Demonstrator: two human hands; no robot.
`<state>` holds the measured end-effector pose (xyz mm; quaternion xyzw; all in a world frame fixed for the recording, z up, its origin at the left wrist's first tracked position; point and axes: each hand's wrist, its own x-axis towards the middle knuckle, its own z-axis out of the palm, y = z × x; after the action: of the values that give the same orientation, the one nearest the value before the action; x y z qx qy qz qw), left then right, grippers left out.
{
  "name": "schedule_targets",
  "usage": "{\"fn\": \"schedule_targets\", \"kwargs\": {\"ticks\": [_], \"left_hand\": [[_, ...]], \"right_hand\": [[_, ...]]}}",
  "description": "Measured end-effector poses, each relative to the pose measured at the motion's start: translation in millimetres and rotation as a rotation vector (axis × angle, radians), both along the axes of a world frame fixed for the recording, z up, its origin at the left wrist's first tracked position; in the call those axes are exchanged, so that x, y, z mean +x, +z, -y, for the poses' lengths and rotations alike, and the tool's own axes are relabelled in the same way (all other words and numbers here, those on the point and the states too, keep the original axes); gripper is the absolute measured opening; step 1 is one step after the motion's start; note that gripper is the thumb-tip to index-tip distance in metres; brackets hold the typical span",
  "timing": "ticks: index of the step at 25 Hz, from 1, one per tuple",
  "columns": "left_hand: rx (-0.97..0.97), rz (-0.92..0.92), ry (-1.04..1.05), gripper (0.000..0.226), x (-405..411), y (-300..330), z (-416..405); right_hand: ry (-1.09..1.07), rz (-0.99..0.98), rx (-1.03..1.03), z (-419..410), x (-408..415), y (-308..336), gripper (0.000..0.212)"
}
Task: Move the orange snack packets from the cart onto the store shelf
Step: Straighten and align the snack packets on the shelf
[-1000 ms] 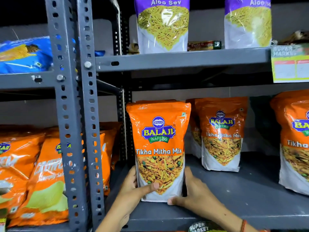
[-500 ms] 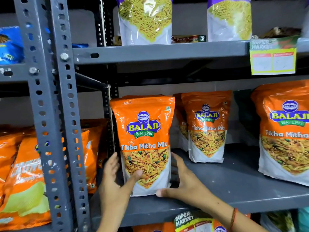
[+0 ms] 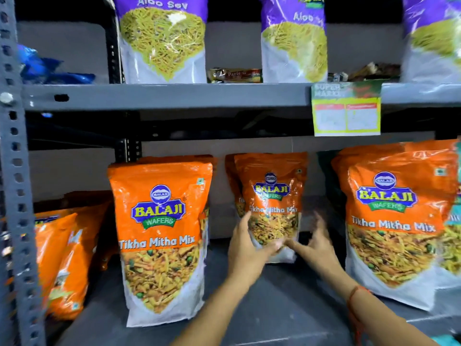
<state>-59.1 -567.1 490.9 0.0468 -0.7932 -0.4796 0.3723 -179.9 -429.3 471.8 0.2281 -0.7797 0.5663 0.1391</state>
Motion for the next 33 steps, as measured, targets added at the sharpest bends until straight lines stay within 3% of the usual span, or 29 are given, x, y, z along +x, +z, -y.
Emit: {"fn": "schedule_targets", "kwargs": {"ticks": [3,8,12,16,25,33], "left_hand": [[0.162,0.225,0.000,0.109,-47,-9,17],[0.250,0.398,-0.064,0.102,-67,-30,39],[0.206,0.398,0.028,0.120,-76,-40,49],[0.181,0.344,0.108,0.100,-58,-38,44],[0.178,0.301,0.149,0.100,-42,-39,37],[0.183,0.293,0.108,0.105,-39,-44,34]], "right_hand": [[0.191,0.119,0.095,2,-19,-13,0.100],[0.308,0.175,0.170,7,-47,-20,0.115],[0.325,0.179,0.168,10,-45,-22,0.107],[0.383,0.162,0.156,10,-37,-22,0.093],[0.503,0.181,0.138,8,-31,-22,0.103],[0.482,0.165,0.156,4,-25,-26,0.114]]}}
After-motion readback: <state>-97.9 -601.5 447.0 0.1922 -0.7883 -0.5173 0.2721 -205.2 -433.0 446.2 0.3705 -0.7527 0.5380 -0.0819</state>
